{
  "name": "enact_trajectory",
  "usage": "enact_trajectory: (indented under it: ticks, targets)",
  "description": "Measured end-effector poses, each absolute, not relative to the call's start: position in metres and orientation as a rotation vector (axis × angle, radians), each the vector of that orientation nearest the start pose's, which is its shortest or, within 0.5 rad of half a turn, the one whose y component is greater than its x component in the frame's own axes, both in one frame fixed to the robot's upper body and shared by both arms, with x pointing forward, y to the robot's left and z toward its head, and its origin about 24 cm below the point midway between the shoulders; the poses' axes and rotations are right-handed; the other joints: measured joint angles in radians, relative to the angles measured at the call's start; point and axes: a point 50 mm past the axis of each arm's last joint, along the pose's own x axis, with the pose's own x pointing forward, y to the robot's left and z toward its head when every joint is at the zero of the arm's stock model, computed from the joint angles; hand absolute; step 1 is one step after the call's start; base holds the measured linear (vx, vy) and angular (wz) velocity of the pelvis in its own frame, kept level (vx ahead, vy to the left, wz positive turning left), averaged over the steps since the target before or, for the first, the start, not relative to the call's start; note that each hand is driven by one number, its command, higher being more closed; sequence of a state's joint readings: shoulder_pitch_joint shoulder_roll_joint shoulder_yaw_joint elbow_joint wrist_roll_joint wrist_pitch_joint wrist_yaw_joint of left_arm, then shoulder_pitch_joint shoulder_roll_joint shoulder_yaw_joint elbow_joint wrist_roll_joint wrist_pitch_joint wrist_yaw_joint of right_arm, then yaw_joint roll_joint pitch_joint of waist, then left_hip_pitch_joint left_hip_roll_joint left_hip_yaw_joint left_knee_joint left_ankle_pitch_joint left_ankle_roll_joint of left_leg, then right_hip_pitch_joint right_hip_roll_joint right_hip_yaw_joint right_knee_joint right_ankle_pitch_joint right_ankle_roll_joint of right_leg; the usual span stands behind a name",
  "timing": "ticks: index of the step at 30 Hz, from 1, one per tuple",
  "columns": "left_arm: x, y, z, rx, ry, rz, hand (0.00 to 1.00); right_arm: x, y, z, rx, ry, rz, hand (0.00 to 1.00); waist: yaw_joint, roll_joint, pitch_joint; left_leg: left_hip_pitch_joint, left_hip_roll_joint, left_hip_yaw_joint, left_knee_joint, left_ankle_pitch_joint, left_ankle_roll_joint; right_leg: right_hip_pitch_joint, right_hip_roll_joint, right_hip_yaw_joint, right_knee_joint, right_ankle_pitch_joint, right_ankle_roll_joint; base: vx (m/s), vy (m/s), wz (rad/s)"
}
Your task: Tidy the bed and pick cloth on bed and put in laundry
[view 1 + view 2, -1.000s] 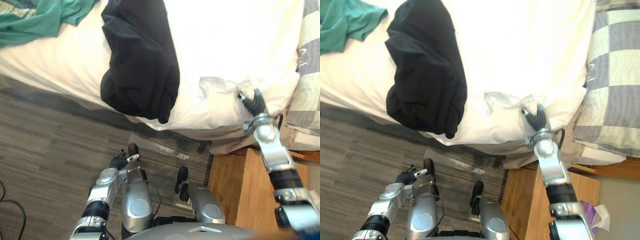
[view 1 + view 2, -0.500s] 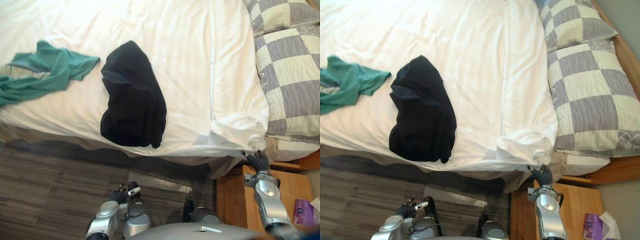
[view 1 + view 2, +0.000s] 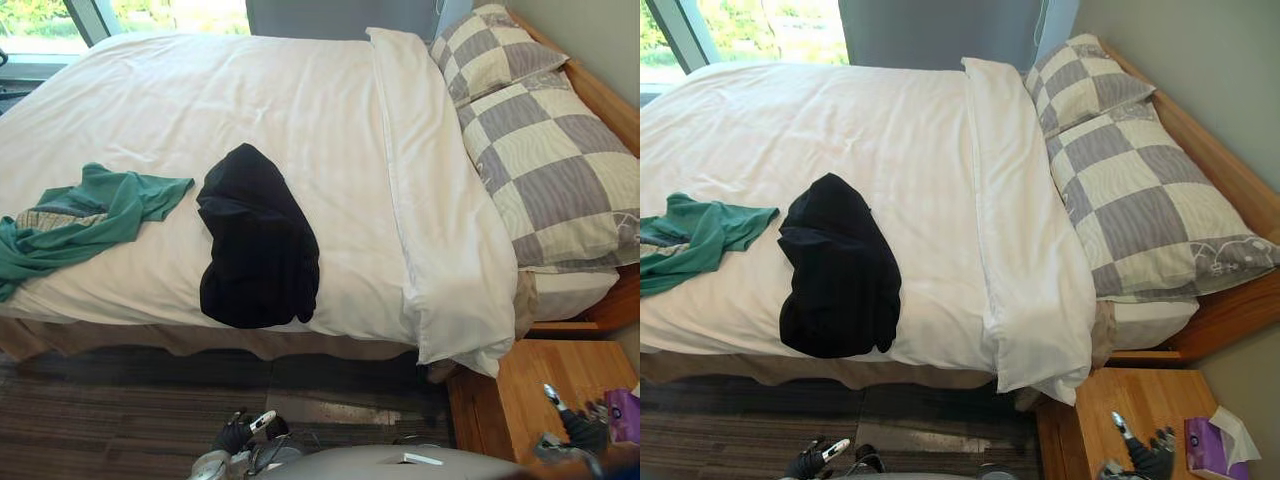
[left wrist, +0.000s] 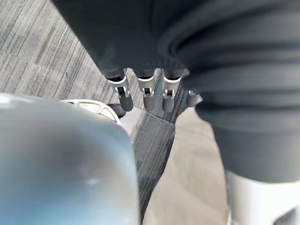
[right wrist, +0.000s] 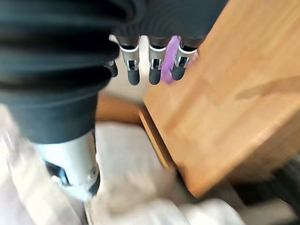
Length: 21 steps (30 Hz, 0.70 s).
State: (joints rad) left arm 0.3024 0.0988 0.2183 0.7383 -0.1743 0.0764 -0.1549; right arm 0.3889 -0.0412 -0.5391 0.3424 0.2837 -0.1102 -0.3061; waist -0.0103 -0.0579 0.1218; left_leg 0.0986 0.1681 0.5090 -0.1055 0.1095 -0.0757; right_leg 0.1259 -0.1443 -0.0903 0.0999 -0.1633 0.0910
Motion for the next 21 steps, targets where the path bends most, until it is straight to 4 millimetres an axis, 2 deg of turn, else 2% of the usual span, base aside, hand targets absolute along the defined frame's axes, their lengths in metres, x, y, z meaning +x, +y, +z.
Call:
enact_trajectory:
  ticks: [3,4,5,8,9,11,13,16,18,20,21]
  targets:
    - [0.057,0.222,-0.147,-0.257,1.046,0.288,0.00,0.073,-0.321,-0.050,0.105,0.401,-1.075,0.00,-0.001,-0.008,-0.019,0.025,0.000,0.014,0.000,-0.011,-0.008,0.024,-0.003,0.001,-0.014,0.009,-0.001,0.09,-0.013,-0.11]
    - [0.055,0.221,-0.147,-0.263,1.053,0.282,0.00,0.082,-0.327,-0.036,0.086,0.331,-1.047,1.00,-0.005,-0.003,-0.032,0.025,0.002,0.020,0.000,-0.012,-0.010,0.024,-0.002,0.004,-0.015,0.013,0.000,0.09,-0.029,-0.11]
    - [0.056,0.220,-0.147,-0.269,1.057,0.277,0.00,0.094,-0.333,-0.020,0.063,0.259,-1.002,1.00,-0.009,-0.008,-0.035,0.025,0.005,0.022,0.000,-0.010,-0.012,0.023,-0.002,0.004,-0.016,0.015,0.001,0.07,-0.030,-0.10]
    - [0.058,0.220,-0.147,-0.271,1.058,0.272,0.00,0.119,-0.339,0.003,0.011,0.167,-0.877,1.00,-0.012,-0.001,-0.043,0.026,0.002,0.021,0.000,-0.009,-0.012,0.024,-0.002,0.003,-0.016,0.015,0.002,0.01,-0.007,-0.02]
    - [0.061,0.220,-0.147,-0.262,1.067,0.254,0.00,0.142,-0.338,0.014,-0.010,0.140,-0.762,1.00,-0.014,-0.004,-0.042,0.024,0.000,0.012,0.000,-0.009,-0.012,0.025,-0.002,-0.001,-0.019,0.015,0.002,0.02,-0.008,0.06]
    - [0.062,0.221,-0.147,-0.262,1.078,0.243,0.00,0.164,-0.331,0.020,0.008,0.128,-0.644,1.00,-0.013,-0.004,-0.041,0.021,-0.003,-0.002,0.000,-0.009,-0.012,0.025,-0.003,-0.006,-0.020,0.014,0.002,0.00,-0.008,0.09]
    - [0.066,0.218,-0.148,-0.254,1.098,0.210,0.00,0.199,-0.310,0.025,0.142,0.100,-0.470,1.00,-0.009,0.002,-0.037,0.014,-0.011,-0.027,0.000,-0.008,-0.011,0.026,-0.008,-0.014,-0.024,0.009,0.002,-0.01,-0.003,0.16]
    - [0.075,0.215,-0.148,-0.237,1.106,0.177,0.00,0.226,-0.297,0.030,0.294,0.070,-0.406,1.00,-0.003,0.016,-0.022,-0.015,-0.025,-0.058,0.000,-0.007,-0.009,0.018,-0.017,-0.034,-0.023,0.006,0.002,-0.01,0.006,0.32]
    - [0.080,0.212,-0.148,-0.224,1.113,0.174,0.00,0.246,-0.290,0.041,0.403,0.011,-0.384,1.00,0.004,0.028,0.007,-0.028,-0.031,-0.068,0.000,-0.004,-0.004,0.009,-0.021,-0.037,-0.021,0.006,0.002,-0.01,0.014,0.16]
    - [0.089,0.211,-0.147,-0.222,1.103,0.184,0.00,0.280,-0.280,0.076,0.537,-0.115,-0.344,1.00,0.004,0.052,0.038,-0.076,-0.033,-0.077,0.007,0.020,0.019,-0.043,-0.022,-0.037,-0.002,0.018,0.002,0.00,0.014,0.06]
    - [0.094,0.210,-0.146,-0.218,1.093,0.177,0.00,0.289,-0.280,0.089,0.564,-0.153,-0.331,1.00,0.004,0.057,0.057,-0.089,-0.032,-0.079,0.007,0.026,0.023,-0.058,-0.022,-0.037,0.004,0.021,0.002,0.00,0.015,0.04]
